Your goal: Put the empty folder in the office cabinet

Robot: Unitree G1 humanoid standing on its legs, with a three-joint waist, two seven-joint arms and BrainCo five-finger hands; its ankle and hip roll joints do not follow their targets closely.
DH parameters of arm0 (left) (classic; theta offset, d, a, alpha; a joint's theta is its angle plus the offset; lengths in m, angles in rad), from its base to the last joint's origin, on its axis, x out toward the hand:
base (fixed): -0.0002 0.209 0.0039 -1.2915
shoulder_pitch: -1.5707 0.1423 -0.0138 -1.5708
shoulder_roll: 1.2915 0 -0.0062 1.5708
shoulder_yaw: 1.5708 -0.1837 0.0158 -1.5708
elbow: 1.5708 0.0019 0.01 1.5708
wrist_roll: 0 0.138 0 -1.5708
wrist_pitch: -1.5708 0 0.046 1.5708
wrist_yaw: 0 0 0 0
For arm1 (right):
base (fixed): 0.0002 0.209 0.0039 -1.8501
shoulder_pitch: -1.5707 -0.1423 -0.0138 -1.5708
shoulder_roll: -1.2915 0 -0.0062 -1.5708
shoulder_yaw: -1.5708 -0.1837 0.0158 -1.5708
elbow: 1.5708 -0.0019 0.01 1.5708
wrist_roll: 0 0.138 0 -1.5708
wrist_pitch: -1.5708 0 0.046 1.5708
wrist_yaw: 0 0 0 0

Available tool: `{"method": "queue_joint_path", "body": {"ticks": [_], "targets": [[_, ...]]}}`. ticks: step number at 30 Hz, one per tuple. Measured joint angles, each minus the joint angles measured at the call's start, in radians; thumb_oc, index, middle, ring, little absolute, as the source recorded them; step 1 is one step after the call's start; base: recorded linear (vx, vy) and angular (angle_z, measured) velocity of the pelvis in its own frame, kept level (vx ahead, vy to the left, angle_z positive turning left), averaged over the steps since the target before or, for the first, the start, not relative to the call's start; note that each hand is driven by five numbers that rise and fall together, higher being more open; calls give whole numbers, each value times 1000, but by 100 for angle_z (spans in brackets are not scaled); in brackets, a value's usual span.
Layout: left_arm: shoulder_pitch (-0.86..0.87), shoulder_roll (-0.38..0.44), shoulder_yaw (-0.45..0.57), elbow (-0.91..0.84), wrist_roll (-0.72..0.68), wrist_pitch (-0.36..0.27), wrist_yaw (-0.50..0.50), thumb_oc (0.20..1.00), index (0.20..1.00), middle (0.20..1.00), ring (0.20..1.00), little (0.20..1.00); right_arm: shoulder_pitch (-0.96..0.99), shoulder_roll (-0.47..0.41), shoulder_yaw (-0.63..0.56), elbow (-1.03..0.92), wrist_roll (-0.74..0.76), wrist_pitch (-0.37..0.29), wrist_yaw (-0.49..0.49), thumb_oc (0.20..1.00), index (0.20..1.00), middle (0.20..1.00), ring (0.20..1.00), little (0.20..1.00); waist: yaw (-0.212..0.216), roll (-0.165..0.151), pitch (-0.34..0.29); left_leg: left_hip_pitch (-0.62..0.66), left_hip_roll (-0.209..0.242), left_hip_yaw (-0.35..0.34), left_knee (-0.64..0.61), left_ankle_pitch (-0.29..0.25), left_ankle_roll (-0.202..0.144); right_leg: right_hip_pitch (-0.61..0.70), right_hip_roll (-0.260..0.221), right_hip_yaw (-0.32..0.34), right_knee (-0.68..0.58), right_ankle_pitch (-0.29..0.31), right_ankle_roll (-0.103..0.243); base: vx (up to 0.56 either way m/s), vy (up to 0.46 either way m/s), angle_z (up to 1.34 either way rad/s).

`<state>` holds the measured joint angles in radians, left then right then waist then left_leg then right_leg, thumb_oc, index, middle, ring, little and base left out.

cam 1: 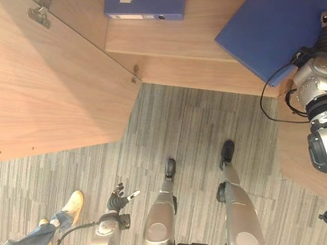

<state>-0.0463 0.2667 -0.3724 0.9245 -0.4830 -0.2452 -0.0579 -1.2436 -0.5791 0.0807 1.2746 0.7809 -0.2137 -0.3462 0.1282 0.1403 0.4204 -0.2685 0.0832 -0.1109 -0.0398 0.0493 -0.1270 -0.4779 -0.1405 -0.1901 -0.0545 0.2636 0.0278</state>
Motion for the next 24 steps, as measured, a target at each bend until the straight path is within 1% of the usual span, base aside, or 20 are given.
{"method": "queue_joint_path", "body": {"ticks": [1,3,4,5,7,9,11,13,14,16,19,21,24], "targets": [[0,-17,-44,5,1,1,10,1000,1000,1000,1000,1000,-29,6,-56,36,61,-22,-67,200,200,200,200,200,23,35,-23,-2,-1,-4,-28,15,3,-10,-4,-6,0,1,1,27,-9,7],[0,-17,-44,5,1,1,10,1000,1000,1000,1000,1000,-29,6,-56,36,61,-22,-67,200,200,200,200,200,23,35,-23,-2,-1,-4,-28,15,3,-10,-4,-6,0,1,1,9,-4,6],[1,-19,-70,10,19,0,18,1000,1000,1000,1000,1000,-30,-1,-60,67,107,-29,-105,200,200,200,200,200,51,65,-44,-3,0,-8,-35,19,3,-12,-5,-11,-1,1,1,15,2,5],[2,-19,-69,17,23,0,30,1000,1000,1000,1000,1000,-30,-2,-61,81,122,-29,-122,200,200,200,200,200,70,79,-53,-4,-1,-8,-36,19,3,-13,-6,-12,-1,1,1,12,1,6],[4,-18,-71,17,32,-2,36,1000,1000,1000,1000,1000,-46,-11,-90,123,151,-29,-137,200,200,200,200,200,90,95,-65,-10,-3,-11,-36,21,4,-18,-8,-14,0,0,1,0,0,4],[13,-18,-76,17,37,-5,47,1000,1000,1000,1000,1000,-82,-25,-91,148,220,-31,-172,200,200,200,200,200,100,112,-82,-42,-4,-20,-36,29,3,-48,-11,-17,3,-2,4,23,-4,9],[20,-18,-77,17,37,-5,49,1000,1000,1000,1000,1000,-100,-42,-85,148,235,-31,-181,200,200,200,200,200,110,120,-88,-71,-4,-20,-36,35,2,-78,-11,-18,7,-3,5,6,-5,2],[21,-18,-77,17,37,-5,50,1000,1000,1000,1000,1000,-108,-55,-79,148,245,-32,-181,200,200,200,200,200,117,121,-89,-79,-4,-18,-36,37,0,-89,-11,-19,8,-3,6,9,-11,-2],[22,-19,-78,17,37,-6,50,1000,1000,1000,1000,1000,-112,-63,-66,148,252,-32,-184,200,200,200,200,200,122,122,-89,-85,-2,-18,-36,42,-3,-99,-10,-19,15,4,-1,44,-31,-4],[21,-19,-80,17,37,-8,50,1000,1000,1000,1000,1000,-142,-70,-39,151,255,-29,-194,200,200,200,200,200,116,123,-89,-101,-2,-18,-36,46,-5,-119,-10,-18,24,-1,2,33,-38,-1],[20,-20,-82,16,37,-8,52,1000,1000,1000,1000,1000,-171,-69,-36,150,255,-33,-206,200,200,200,200,200,122,123,-89,-116,-1,-18,-36,49,-5,-139,-8,-15,29,-3,2,9,-17,-1],[20,-20,-99,15,37,-8,60,1000,1000,1000,1000,1000,-194,-69,-36,149,252,-41,-234,200,200,200,200,200,127,131,-95,-137,1,-20,-36,54,-5,-182,-10,-12,78,-25,-1,35,-58,0],[20,-21,-98,15,36,-8,72,1000,1000,1000,1000,1000,-213,-69,-33,149,253,-52,-235,200,200,200,200,200,132,135,-97,-166,3,-25,-36,62,-9,-237,-15,-12,135,-46,-10,16,-64,3]]}}
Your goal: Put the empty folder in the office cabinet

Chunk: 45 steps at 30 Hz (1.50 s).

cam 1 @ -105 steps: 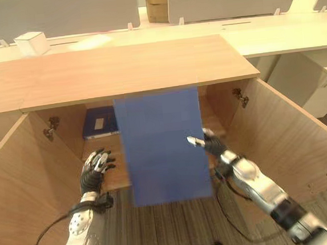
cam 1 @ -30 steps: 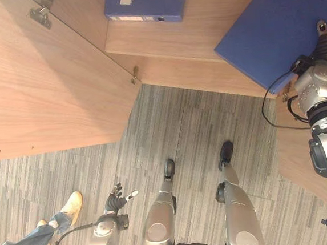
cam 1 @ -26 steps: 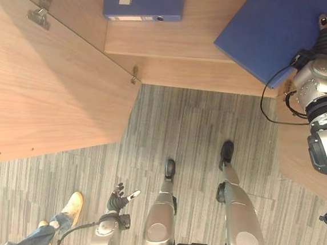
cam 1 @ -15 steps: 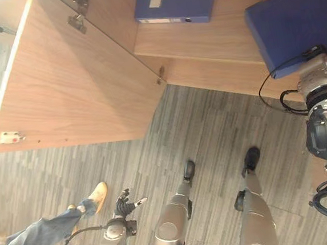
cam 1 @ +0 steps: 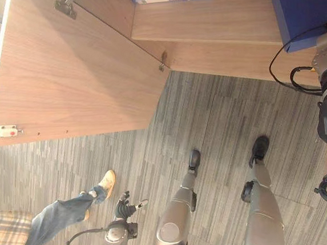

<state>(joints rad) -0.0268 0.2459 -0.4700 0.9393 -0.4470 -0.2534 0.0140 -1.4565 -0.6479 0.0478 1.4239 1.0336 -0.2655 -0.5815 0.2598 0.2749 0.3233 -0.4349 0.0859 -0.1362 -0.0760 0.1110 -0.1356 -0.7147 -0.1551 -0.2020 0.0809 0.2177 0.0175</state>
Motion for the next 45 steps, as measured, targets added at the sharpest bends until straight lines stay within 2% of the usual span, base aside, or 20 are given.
{"method": "queue_joint_path", "body": {"ticks": [6,22,23,24,25,26,27,28,29,30,32,36,41,45], "targets": [[0,0,0,0,0,2,4,1000,1000,1000,1000,1000,-14,-8,-2,2,2,-14,-6,200,200,200,200,200,9,1,0,-20,7,-13,0,4,-5,-68,-10,-5,116,-63,-10,20,-27,6],[-1,0,0,0,0,1,4,1000,1000,1000,1000,1000,-21,-10,-2,2,8,-18,-18,200,200,200,200,200,9,1,0,-30,7,-17,0,6,-8,-77,-16,-16,130,-72,-6,38,-28,0],[-3,0,-1,0,-1,2,5,1000,1000,1000,1000,1000,-32,-13,19,21,11,-16,-17,200,200,200,200,200,9,2,0,-31,11,-16,1,-19,11,-95,-17,-22,172,-101,3,409,-325,15],[-9,1,10,2,-1,3,5,1000,1000,1000,1000,1000,-71,-7,98,79,21,-11,-21,200,200,200,200,200,8,3,-2,-40,7,-16,4,-57,-3,-163,-48,-29,300,-181,13,203,-208,15],[-9,1,10,2,-1,3,5,1000,1000,1000,1000,1000,-71,-7,98,79,21,-11,-21,200,200,200,200,200,8,3,-2,-40,7,-16,4,-57,-3,-163,-48,-29,300,-181,13,37,-15,18],[-3,-4,64,17,-9,-12,16,1000,1000,1000,1000,1000,-113,4,221,74,29,-13,-24,200,200,200,200,200,-3,-13,-11,-86,14,-3,27,-76,-10,-258,-60,-25,459,-262,-25,26,-11,12],[-6,0,93,37,-12,-11,17,1000,1000,1000,1000,1000,-130,2,235,34,15,-10,-1,200,200,200,200,200,-4,-20,-15,-102,22,14,17,-68,-6,-263,-63,-18,451,-248,-17,37,-12,20],[-17,3,80,36,-21,7,23,1000,1000,1000,1000,1000,-155,-11,219,1,5,-10,25,200,200,200,200,200,14,-5,-14,-109,47,23,10,-51,-1,-265,-45,-37,440,-253,-66,37,-6,-4],[-14,5,74,33,-20,6,23,1000,1000,1000,1000,1000,-164,6,193,-10,8,-9,25,200,200,200,200,200,38,-1,-15,-82,70,28,16,-40,-4,-264,-13,-37,436,-258,-81,22,-2,-14],[-14,5,74,33,-20,6,23,1000,1000,1000,1000,1000,-164,6,193,-10,8,-9,25,200,200,200,200,200,38,-1,-15,-82,70,28,16,-40,-4,-264,-13,-37,436,-258,-81,23,2,-25],[-17,2,63,30,-20,-1,24,1000,1000,1000,1000,1000,-163,33,154,8,10,-9,11,200,200,200,200,200,20,-2,-14,-22,82,66,4,-40,-5,-232,-1,-42,435,-269,-102,44,17,-8],[-23,2,61,30,-20,-1,27,1000,1000,1000,1000,1000,-164,22,148,9,29,-11,4,200,200,200,200,200,-7,-2,-14,9,81,74,-1,-44,-20,-181,-1,-52,395,-257,-94,16,8,-1],[-25,2,61,31,-24,4,37,1000,1000,1000,1000,1000,-170,5,145,13,38,-23,-1,200,200,200,200,200,-4,-3,-13,-12,72,71,-1,-42,-25,-182,-7,-53,356,-225,-75,23,10,2],[-25,2,61,29,-28,4,38,1000,1000,1000,1000,1000,-171,4,147,31,51,-18,-5,200,200,200,200,200,-3,-4,-13,-19,69,71,-1,-42,-25,-189,-10,-50,356,-219,-74,-14,3,-1]]}}
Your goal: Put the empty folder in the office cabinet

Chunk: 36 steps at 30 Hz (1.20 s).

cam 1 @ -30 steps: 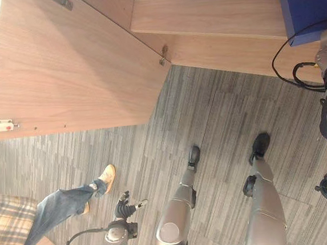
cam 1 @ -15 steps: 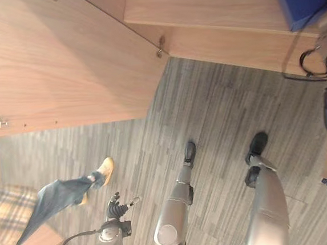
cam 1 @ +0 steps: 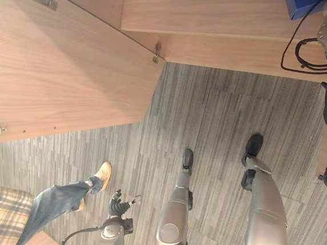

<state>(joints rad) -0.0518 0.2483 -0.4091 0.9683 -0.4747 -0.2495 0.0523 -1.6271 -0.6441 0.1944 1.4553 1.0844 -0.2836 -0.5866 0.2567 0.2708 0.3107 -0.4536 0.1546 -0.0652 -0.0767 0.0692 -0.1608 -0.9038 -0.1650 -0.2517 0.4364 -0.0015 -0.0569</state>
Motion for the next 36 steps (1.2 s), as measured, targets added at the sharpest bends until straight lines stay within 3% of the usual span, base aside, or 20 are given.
{"method": "queue_joint_path", "body": {"ticks": [4,10,22,24,32,33,36], "targets": [[-8,0,-15,-10,-1,-1,6,1000,1000,1000,1000,1000,-21,12,1,46,30,10,-14,200,200,200,200,200,-5,-3,2,-19,-1,5,0,2,-3,-24,5,10,-5,0,12,27,38,-5],[-12,1,-20,-29,-2,-1,9,1000,1000,1000,1000,1000,-63,13,-12,50,77,19,-48,200,200,200,200,200,-5,-25,14,-20,-3,9,0,2,-3,-23,11,20,-25,27,2,-7,18,-5],[-15,3,-20,-30,-32,0,17,1000,1000,1000,1000,1000,-77,7,-43,48,119,17,-81,200,200,200,200,200,-6,-36,19,-24,-5,9,0,2,-3,-21,11,22,-37,36,6,7,0,0],[-15,3,-20,-30,-32,0,17,1000,1000,1000,1000,1000,-77,7,-42,48,130,17,-83,200,200,200,200,200,-5,-37,19,-25,-4,7,0,2,-3,-22,13,27,-38,24,23,0,0,0],[-19,6,-19,-27,-42,-2,18,1000,1000,1000,1000,1000,-86,21,-18,33,144,-2,-111,200,200,200,200,200,-1,-39,20,-28,-6,17,0,2,-3,-29,17,34,-42,40,10,-27,-16,-4],[-20,6,-17,-27,-42,-4,18,1000,1000,1000,1000,1000,-86,22,-17,33,144,-1,-111,1000,1000,1000,1000,1000,0,-39,20,-28,-6,17,0,2,-3,-29,17,34,-42,40,10,0,0,0],[-21,6,-16,-26,-52,-3,18,1000,1000,1000,1000,1000,-86,47,3,33,132,-2,-102,1000,1000,1000,1000,1000,-4,-39,20,-27,-6,22,0,2,-3,-32,18,39,-41,40,10,-10,2,-3]]}}
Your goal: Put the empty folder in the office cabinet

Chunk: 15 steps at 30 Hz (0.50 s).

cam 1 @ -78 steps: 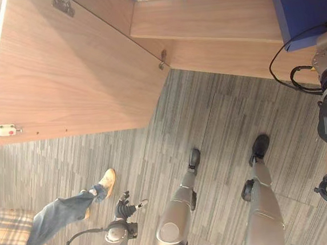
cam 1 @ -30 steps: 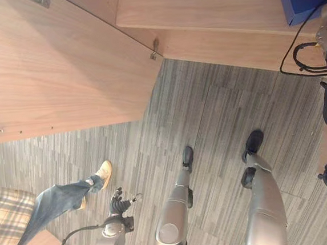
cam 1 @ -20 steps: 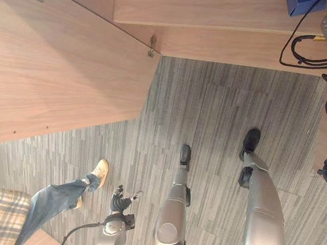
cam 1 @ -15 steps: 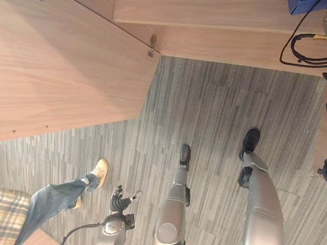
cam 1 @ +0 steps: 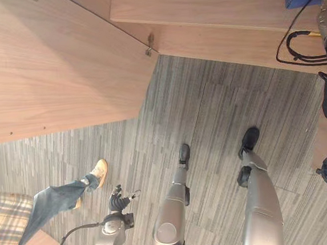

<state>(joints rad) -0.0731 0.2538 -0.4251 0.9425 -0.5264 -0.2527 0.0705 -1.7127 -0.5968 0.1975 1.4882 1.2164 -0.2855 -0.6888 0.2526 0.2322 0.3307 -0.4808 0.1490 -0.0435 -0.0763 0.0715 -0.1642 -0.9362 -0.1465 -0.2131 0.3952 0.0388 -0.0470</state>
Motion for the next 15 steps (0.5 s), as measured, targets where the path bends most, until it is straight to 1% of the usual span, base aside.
{"method": "queue_joint_path", "body": {"ticks": [2,3,4,5,8,9,11,12,13,15], "targets": [[-1,0,1,0,0,1,0,1000,1000,1000,1000,1000,0,6,1,0,-19,4,13,1000,1000,1000,1000,1000,0,0,0,2,0,4,0,0,0,-1,1,2,0,2,-2,-23,5,-5],[-1,0,2,3,0,1,0,1000,1000,1000,1000,1000,1,13,29,0,-29,9,29,1000,1000,1000,1000,1000,-2,0,0,4,0,8,0,0,0,-1,2,5,0,3,-2,-15,2,-4],[-1,0,2,3,0,1,0,1000,1000,1000,1000,1000,1,13,29,0,-29,9,29,1000,1000,1000,1000,1000,-2,0,0,4,0,8,0,0,0,-1,2,5,0,3,-2,-22,-5,-4],[-2,0,5,9,0,1,0,1000,1000,1000,1000,1000,1,24,46,0,-46,12,51,1000,1000,1000,1000,1000,-4,0,0,7,0,10,0,0,0,0,3,7,0,4,-3,0,0,0],[-4,1,31,35,0,2,-1,1000,1000,1000,1000,1000,12,63,115,-10,-95,46,94,1000,1000,1000,1000,1000,-24,0,0,14,-1,11,0,0,0,6,6,9,-1,7,-3,-44,-7,-2],[-5,3,36,44,0,3,-1,1000,1000,1000,1000,1000,34,73,147,-44,-110,50,97,1000,1000,1000,1000,1000,-31,0,0,16,1,12,0,0,0,10,9,9,-8,11,-4,-40,-4,-8],[-11,4,41,50,1,3,-1,1000,1000,1000,1000,1000,64,88,151,-65,-163,77,142,1000,1000,1000,1000,1000,-38,0,0,22,3,19,0,0,0,21,16,14,-29,27,-4,-53,-2,-10],[-11,4,41,50,1,3,-1,1000,1000,1000,1000,1000,64,88,151,-65,-163,77,142,1000,1000,1000,1000,1000,-38,0,0,22,3,19,0,0,0,21,16,14,-29,27,-4,-32,2,-8],[-16,4,44,61,1,2,-3,1000,1000,1000,1000,1000,72,92,156,-63,-182,98,165,1000,1000,1000,1000,1000,-39,0,0,26,3,23,0,1,-1,28,19,17,-41,37,-5,-40,2,-8],[-20,4,51,84,1,6,-3,1000,1000,1000,1000,1000,85,97,164,-63,-208,114,184,1000,1000,1000,1000,1000,-43,0,0,37,3,31,0,1,-1,43,24,24,-61,48,4,-72,11,-11]]}}
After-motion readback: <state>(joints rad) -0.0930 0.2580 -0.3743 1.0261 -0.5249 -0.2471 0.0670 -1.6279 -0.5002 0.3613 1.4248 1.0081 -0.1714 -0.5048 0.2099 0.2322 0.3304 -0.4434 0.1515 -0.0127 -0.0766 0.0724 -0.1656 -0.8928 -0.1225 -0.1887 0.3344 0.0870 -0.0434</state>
